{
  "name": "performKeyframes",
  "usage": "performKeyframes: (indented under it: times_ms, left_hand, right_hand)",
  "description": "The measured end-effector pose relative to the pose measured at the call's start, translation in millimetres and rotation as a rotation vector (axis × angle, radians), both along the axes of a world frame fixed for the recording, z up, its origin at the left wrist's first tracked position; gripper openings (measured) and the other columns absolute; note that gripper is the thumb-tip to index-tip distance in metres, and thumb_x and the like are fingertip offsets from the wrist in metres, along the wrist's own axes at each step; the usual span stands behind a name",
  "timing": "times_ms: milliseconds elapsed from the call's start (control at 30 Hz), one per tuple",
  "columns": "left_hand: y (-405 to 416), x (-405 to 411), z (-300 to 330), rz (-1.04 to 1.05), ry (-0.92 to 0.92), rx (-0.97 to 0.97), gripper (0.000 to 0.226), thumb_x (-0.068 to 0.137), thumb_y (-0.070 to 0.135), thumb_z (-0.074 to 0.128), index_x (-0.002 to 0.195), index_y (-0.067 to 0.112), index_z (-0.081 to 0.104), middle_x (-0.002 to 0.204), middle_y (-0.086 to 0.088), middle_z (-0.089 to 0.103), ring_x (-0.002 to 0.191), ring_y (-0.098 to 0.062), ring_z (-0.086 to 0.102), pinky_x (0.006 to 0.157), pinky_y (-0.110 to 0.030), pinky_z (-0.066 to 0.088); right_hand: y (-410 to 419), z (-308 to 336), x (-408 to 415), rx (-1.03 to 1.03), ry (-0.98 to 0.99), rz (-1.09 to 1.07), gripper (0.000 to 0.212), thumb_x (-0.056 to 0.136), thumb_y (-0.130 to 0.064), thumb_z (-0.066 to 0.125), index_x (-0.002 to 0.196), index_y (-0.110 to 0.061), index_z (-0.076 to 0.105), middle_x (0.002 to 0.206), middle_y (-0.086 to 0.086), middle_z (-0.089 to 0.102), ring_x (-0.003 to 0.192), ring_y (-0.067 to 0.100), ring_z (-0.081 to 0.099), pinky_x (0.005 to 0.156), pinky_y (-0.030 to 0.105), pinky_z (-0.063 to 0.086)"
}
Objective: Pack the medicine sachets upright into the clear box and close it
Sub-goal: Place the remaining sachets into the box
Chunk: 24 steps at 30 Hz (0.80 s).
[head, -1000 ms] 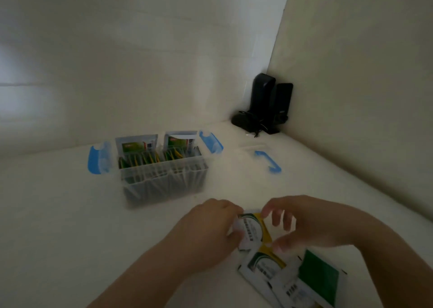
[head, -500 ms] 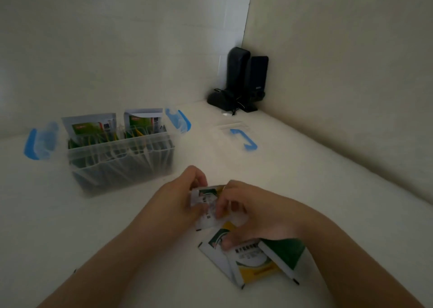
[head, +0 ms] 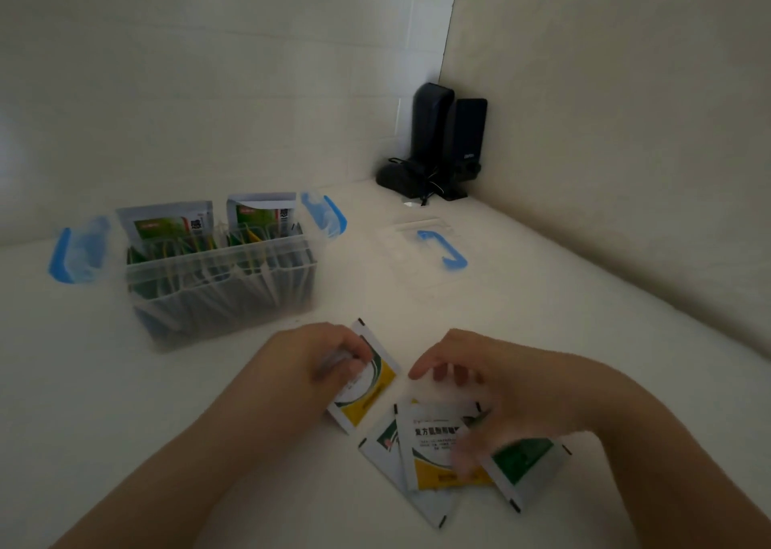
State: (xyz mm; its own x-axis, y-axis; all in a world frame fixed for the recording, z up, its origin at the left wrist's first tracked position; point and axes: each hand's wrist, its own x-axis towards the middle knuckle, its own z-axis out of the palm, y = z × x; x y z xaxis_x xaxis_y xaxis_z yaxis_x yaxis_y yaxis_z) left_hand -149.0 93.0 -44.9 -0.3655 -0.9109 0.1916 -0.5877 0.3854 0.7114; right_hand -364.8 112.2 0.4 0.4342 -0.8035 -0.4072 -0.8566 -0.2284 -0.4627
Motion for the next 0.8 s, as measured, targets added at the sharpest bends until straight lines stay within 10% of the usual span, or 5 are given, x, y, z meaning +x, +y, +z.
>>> performKeyframes:
  times_ms: [533, 800]
  left_hand:
    - [-8, 13, 3, 0.022, 0.374, 0.319, 0.035, 0.082, 0.015, 0.062, 0.1, 0.043, 0.05, 0.104, 0.012, 0.067, 0.086, -0.008, 0.068, 0.071, -0.025, 0.056]
    - [-4, 7, 10, 0.027, 0.409, 0.286, 0.02, 0.076, 0.044, 0.054, 0.083, 0.027, 0.065, 0.071, 0.011, 0.071, 0.063, -0.001, 0.065, 0.06, -0.012, 0.053]
  right_hand:
    - [-14, -34, 28, -0.3, -0.345, -0.122, 0.051, 0.057, -0.03, 0.083, 0.086, -0.049, 0.045, 0.095, -0.018, 0.049, 0.089, -0.008, 0.045, 0.07, 0.005, 0.039]
    - [-15, -36, 35, -0.493, -0.446, -0.102, 0.061, 0.08, -0.011, 0.065, 0.118, -0.05, 0.037, 0.095, -0.019, 0.044, 0.084, -0.01, 0.047, 0.069, 0.003, 0.039]
